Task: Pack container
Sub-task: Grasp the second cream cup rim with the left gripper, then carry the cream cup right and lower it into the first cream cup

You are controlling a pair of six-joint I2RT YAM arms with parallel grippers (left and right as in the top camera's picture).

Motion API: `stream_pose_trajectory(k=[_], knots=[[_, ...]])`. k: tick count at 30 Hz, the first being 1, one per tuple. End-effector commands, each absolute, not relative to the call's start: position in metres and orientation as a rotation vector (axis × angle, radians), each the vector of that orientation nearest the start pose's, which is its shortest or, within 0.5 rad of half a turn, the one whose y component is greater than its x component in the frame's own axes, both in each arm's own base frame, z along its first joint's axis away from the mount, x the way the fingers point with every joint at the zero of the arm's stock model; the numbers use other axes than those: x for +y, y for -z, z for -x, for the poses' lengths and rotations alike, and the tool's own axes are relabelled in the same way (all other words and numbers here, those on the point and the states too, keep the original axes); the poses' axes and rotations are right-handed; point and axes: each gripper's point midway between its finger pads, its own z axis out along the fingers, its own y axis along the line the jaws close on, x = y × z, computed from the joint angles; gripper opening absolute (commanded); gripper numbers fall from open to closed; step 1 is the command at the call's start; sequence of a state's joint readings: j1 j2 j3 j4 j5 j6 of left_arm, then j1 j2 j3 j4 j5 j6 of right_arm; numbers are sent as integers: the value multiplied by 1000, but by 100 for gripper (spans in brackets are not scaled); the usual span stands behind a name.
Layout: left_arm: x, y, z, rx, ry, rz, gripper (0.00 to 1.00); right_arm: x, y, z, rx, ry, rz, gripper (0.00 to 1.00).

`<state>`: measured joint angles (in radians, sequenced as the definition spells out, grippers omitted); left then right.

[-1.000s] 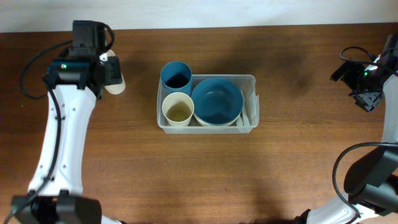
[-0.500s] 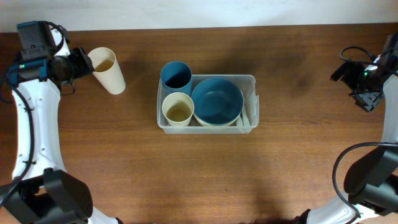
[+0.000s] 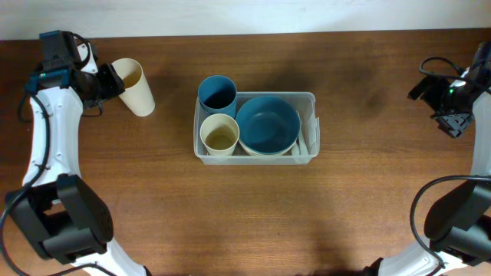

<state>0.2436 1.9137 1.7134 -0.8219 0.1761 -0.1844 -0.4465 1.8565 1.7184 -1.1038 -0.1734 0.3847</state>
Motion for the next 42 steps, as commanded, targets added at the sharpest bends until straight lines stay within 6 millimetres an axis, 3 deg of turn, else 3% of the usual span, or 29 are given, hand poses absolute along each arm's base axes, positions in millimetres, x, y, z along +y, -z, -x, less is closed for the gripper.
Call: stream_pose_trajectory(k=[1,6,15,20,28,30,37,42], knots=[[91,-162,-486,2526,204,497,55,-160,-163,-394,2573,-214,-1099,99],[93,-158,-489,2524,197,498,50,-160,-162,-394,2574,-214,-1099,99],[93,-118,-490,2606,208,525,52,-160,-162,-394,2574,-214,-1099,99],[93,-108,-490,2627,210,531,54,-160,-163,-394,2573,-214,-1099,99],[92,-107,-488,2636,212,535,6,-160,-162,-394,2574,-214,-1099,99],[92,-106,-487,2643,213,538,2,-160,-162,-394,2573,-213,-1099,99],[86,-104,-470,2707,239,556,2,-160,-162,-394,2574,-214,-1099,99],[80,-125,-457,2726,258,559,2,-160,-162,-394,2574,-214,-1099,99]])
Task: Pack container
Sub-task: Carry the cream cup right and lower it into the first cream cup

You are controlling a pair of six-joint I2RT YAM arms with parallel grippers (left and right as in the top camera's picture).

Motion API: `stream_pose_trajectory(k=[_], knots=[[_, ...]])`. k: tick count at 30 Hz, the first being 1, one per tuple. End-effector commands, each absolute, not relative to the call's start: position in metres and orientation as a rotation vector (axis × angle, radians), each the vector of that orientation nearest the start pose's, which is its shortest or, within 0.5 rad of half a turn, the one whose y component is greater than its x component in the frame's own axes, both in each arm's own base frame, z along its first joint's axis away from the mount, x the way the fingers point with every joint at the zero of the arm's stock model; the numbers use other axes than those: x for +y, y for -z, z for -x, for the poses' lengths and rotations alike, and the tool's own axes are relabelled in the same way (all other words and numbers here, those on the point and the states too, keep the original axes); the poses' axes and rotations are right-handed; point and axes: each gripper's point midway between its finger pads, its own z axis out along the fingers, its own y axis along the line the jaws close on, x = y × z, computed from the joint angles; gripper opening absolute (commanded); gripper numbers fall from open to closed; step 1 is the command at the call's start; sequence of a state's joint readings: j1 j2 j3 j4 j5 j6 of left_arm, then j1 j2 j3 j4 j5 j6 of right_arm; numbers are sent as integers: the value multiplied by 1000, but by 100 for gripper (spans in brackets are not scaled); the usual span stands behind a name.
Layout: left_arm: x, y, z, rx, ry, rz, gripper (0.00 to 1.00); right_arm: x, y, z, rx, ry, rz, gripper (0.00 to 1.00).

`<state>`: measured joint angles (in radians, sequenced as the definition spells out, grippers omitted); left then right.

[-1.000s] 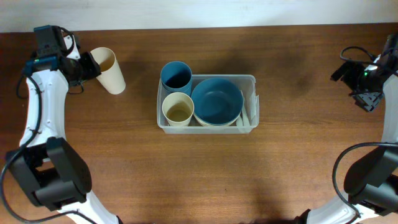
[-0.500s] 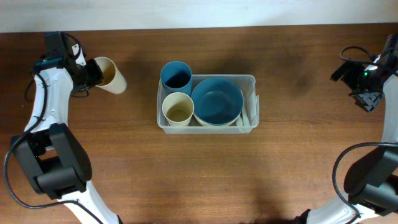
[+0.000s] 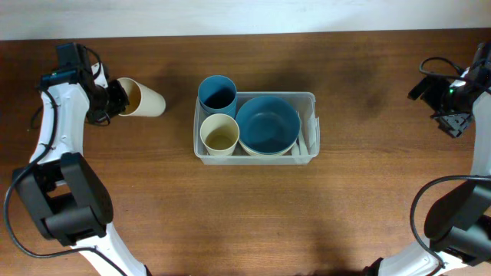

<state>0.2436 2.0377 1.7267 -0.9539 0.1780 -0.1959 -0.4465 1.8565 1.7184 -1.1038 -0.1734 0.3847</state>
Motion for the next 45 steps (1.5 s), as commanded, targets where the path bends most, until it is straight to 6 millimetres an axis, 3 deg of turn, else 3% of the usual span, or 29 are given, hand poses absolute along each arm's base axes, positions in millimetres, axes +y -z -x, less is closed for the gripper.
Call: stream_pose_trajectory(k=[1,5,10,14,18,23,29,38,45], knots=[[79,-134,-454,2719,262,555,1,-160,-162,-394,2574,-214,-1099,99],[70,-176,-445,2663,284,521,2,-160,-162,-394,2574,-214,-1099,99],[50,-245,-417,2575,267,399,2,-160,-162,-394,2574,-214,-1099,99],[19,-300,-386,2483,253,228,2,-160,-162,-394,2574,-214,-1099,99],[-12,-332,-353,2432,223,72,2,-160,-162,-394,2574,-214,-1099,99],[-39,-338,-311,2480,185,-40,2,-160,-162,-394,2574,-214,-1099,99],[-62,-322,-286,2586,170,-169,2,-160,-162,-394,2574,-214,-1099,99],[-96,-313,-293,2585,190,-321,2,-160,-162,-394,2574,-214,-1099,99],[-105,-287,-314,2654,154,-347,2,-160,-162,-394,2574,-214,-1099,99]])
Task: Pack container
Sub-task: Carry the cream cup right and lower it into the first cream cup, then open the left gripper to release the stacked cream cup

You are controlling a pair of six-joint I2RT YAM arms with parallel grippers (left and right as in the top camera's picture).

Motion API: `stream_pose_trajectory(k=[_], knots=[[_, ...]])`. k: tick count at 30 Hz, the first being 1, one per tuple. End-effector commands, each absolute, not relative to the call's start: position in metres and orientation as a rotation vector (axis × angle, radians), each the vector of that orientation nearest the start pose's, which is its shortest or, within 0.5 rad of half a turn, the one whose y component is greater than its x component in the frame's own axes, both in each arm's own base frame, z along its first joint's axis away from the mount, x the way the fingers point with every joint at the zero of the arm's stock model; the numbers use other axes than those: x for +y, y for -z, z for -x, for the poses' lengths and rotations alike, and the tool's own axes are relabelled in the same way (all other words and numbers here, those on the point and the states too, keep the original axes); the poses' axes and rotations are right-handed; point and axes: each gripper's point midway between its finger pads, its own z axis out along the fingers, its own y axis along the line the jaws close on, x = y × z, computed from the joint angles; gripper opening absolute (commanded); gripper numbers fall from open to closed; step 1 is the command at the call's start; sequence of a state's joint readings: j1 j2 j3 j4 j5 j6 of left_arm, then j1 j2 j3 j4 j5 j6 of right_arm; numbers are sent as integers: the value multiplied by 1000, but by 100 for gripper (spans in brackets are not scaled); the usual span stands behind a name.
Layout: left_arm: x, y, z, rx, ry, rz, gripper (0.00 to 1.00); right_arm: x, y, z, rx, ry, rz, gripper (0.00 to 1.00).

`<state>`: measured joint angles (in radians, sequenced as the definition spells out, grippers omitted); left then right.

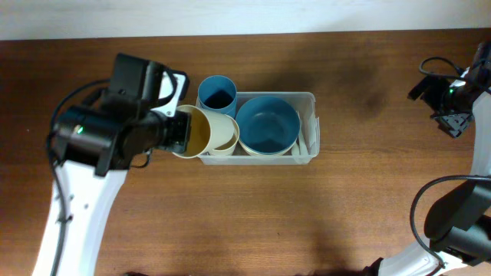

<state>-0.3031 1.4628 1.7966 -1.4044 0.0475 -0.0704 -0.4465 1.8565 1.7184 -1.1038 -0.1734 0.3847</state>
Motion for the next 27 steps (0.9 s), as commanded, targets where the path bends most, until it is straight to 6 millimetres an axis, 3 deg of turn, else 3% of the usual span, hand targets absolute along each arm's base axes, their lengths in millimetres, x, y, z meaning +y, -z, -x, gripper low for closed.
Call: stream_pose_trajectory(k=[1,10,15,19,27], knots=[[-106,-284,-316,2665,151,-348,2,-160,-162,-394,2574,-214,-1099,99],[-111,-261,-334,2714,137,-353,2,-160,-162,-394,2574,-214,-1099,99],[-111,-262,-335,2710,138,-352,21,-160,-163,-394,2573,-214,-1099,99],[-111,-262,-335,2710,138,-352,30,-160,-162,-394,2574,-214,-1099,99],[-113,-267,-342,2675,146,-348,31,-160,-162,-394,2574,-214,-1099,99]])
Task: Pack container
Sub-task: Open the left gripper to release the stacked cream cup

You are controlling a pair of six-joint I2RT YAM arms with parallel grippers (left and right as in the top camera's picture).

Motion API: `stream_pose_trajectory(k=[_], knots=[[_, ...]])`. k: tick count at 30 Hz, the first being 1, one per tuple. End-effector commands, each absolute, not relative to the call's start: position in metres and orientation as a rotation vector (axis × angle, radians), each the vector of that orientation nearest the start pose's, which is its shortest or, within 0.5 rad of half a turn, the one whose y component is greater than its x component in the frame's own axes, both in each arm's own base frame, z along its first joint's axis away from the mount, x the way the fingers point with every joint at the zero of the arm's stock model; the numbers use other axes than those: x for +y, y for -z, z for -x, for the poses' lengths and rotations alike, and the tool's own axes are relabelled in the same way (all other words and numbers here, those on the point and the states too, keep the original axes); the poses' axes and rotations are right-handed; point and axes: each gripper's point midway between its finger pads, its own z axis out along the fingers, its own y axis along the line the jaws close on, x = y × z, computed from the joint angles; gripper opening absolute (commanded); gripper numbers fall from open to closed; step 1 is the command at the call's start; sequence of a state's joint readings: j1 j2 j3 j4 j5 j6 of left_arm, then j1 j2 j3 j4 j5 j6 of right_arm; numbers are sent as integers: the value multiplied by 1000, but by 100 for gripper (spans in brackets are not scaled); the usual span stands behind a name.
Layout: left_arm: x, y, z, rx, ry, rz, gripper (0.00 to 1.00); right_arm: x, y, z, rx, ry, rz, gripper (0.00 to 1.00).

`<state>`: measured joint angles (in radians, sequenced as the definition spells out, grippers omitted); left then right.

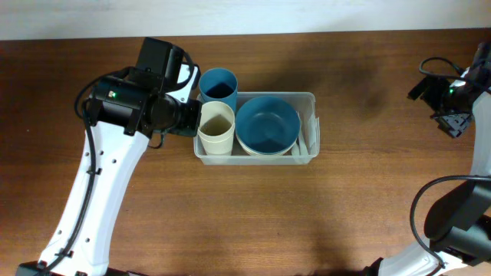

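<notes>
The clear plastic container (311,98) sits at the table's middle. Inside are a blue bowl (267,124) and white utensils (305,142) along the right wall. A blue cup (218,83) stands at the back left corner. In the front left corner a cream cup (217,127) stands upright; whether another cup is under it is hidden. My left gripper (192,121) is at that cup's left rim and looks shut on it, its fingers mostly hidden under the wrist. My right gripper (453,119) hangs at the far right edge, holding nothing that I can see.
The left arm (100,192) stretches from the front left corner across the table's left side to the container. The right arm (479,153) runs along the right edge. Bare brown table (253,215) lies in front of the container.
The cream cup was tilted in my left gripper at the container's front left rim. It now stands upright in that corner, and the gripper has shifted slightly back and right.
My left gripper held a cream cup at the far left back of the table, first nearly upright, then lying sideways. Later it held the cup tilted against the cream cup in the container. Now the cup stands upright in that corner. The right arm stayed still.
</notes>
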<state>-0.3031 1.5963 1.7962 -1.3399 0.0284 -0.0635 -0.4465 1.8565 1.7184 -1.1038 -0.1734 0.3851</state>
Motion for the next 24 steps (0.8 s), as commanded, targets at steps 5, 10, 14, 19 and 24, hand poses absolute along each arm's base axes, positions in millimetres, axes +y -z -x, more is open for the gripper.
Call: stream_pose_trajectory(k=[5,10,14,19,24], knots=[[-114,-281,-344,2637,154,-344,31,-160,-163,-394,2573,-214,-1099,99],[-112,-314,-338,2554,169,-334,31,-160,-162,-394,2574,-214,-1099,99],[-100,-349,-325,2461,134,-305,53,-160,-163,-394,2573,-214,-1099,99],[-89,-375,-292,2400,144,-296,100,-160,-162,-394,2574,-214,-1099,99],[-83,-386,-267,2374,157,-296,100,-160,-162,-394,2574,-214,-1099,99]])
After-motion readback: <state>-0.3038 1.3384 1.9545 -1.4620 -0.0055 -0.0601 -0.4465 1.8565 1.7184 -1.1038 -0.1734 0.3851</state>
